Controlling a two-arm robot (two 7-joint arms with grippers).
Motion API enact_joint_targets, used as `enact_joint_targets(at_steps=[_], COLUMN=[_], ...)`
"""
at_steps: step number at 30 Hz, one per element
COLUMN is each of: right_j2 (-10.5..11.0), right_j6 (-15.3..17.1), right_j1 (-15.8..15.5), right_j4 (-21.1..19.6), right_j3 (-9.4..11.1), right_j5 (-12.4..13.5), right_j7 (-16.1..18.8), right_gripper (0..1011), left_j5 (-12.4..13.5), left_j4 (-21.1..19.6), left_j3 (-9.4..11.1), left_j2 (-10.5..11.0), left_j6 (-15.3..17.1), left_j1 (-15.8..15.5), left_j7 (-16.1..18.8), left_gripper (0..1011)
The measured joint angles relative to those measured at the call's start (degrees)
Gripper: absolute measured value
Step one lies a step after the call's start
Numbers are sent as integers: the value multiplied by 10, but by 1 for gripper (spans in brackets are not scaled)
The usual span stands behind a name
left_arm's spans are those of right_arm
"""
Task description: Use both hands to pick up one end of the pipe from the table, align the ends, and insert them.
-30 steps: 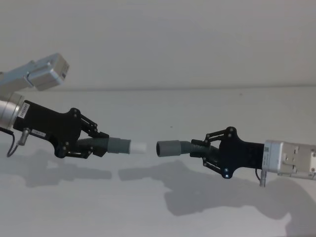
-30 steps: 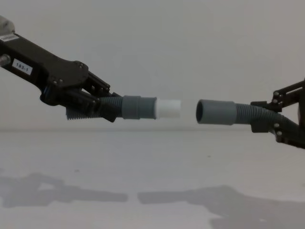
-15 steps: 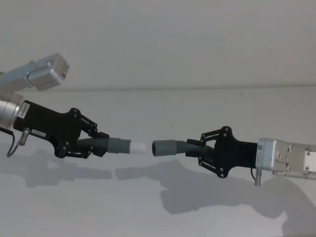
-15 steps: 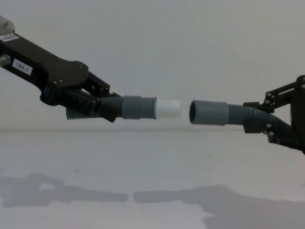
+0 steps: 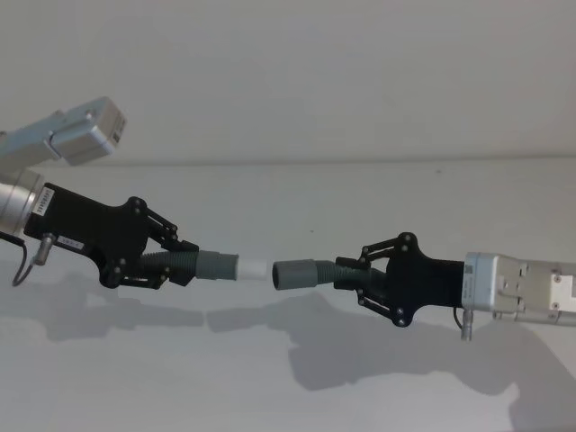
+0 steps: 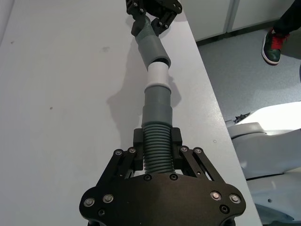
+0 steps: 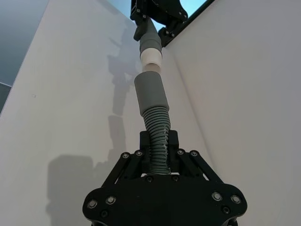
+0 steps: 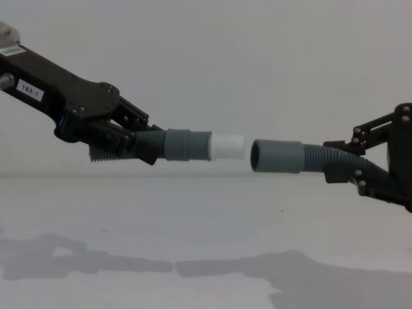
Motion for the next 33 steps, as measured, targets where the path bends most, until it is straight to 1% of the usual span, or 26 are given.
enact_joint_targets(at_steps=[15, 33], right_j2=[-7, -8], right_j6=[-4, -9], right_j1=[16, 25], right_j4=[12, 22], right_j3=[-12, -19], right_j5=[3, 6], right_j7=[4, -2], right_gripper=[192, 192], left_j5=[0, 0], left_j4=[0, 0], left_j3=[0, 0], left_j2=[0, 0], left_j6=[0, 0], left_j1=[0, 0], left_j7=[0, 0], left_gripper=[300, 300])
